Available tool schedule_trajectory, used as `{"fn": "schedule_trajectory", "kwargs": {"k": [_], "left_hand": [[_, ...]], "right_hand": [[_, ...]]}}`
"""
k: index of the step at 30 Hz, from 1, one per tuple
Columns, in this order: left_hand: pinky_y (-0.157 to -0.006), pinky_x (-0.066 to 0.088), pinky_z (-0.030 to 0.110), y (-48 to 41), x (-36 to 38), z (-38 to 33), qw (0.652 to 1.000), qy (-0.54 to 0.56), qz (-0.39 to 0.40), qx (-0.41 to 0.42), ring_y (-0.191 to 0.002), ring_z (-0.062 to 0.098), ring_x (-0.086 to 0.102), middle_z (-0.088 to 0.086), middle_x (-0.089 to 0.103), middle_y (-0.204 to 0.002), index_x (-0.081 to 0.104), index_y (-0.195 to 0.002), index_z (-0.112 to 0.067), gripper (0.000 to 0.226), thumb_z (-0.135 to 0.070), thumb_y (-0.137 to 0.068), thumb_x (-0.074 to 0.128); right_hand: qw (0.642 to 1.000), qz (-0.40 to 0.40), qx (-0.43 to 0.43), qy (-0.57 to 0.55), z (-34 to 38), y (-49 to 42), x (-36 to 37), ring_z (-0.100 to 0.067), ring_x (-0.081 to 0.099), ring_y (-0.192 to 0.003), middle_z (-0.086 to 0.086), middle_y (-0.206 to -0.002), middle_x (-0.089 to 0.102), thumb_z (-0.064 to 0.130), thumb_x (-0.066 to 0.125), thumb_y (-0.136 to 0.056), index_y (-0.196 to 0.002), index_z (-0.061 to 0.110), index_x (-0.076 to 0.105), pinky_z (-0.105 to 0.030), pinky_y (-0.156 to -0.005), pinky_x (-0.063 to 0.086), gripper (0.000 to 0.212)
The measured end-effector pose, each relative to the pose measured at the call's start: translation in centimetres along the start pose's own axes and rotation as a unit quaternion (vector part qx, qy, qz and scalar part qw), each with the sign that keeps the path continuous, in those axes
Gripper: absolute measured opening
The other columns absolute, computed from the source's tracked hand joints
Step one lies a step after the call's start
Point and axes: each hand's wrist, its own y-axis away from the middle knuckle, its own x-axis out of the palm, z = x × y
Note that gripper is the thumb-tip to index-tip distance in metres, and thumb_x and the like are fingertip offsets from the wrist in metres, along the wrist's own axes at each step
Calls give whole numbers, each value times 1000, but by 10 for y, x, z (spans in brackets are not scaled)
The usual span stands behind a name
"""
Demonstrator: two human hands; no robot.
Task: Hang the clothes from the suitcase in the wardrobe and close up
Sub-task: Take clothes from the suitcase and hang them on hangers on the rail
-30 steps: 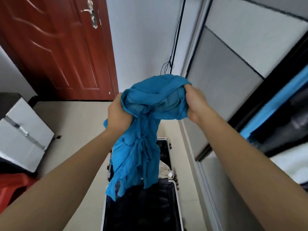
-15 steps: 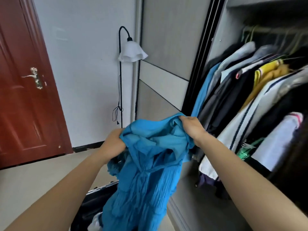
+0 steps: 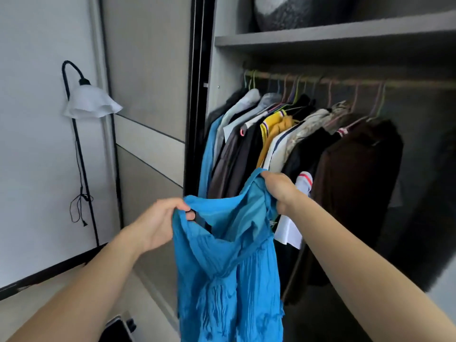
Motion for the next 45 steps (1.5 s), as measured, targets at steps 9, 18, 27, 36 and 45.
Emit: {"fn": "schedule_trajectory", "kwargs": {"k": [9, 18, 27, 36, 45], "left_hand": [[-72, 58, 30, -55, 67, -45, 997, -11, -62, 45, -75, 18, 71, 4, 74, -85, 70, -97, -12, 28, -32, -79, 74], [-65, 48, 33, -103, 128, -40, 995, 0, -100, -16, -63, 23, 54, 6, 55, -73, 62, -85, -10, 7, -16, -83, 67], [-90, 51, 41, -142, 120, -42, 985, -27, -156, 68, -91, 25, 62, 4, 65, -105, 71, -101, -25, 26, -9, -88, 56], [-58, 37, 29, -143, 75, -40, 877, -408, -213, 137, -66, 27, 53, 9, 62, -71, 67, -74, -7, 12, -7, -79, 56], [-57, 57, 28, -123, 57, -74, 981, -192, -27, -29, -73, 24, 67, 11, 71, -90, 68, -101, -11, 22, -5, -86, 54]], "right_hand": [[939, -59, -139, 309, -15, -32, -69, -18, 47, -68, -4, -66, 43, 22, 70, -85, -61, 7, 51, -28, -61, 37, 34], [843, -32, -116, 525, -23, -36, -112, -22, 57, -85, -3, -90, 58, 27, 72, -84, -85, 16, 66, -28, -70, 42, 12], [757, -149, -10, 636, -23, -11, -138, -32, 62, -104, -11, -116, 62, 15, 57, -88, -117, 9, 58, -34, -76, 50, 29], [975, -210, 6, 79, -8, -13, -135, -19, 58, -65, -12, -83, 60, 0, 41, -94, -99, 4, 60, -26, -47, 50, 20], [964, -150, 8, 219, 9, 0, -139, -22, 57, -63, -11, -73, 56, -1, 50, -85, -86, 5, 61, -27, -53, 49, 12]]}}
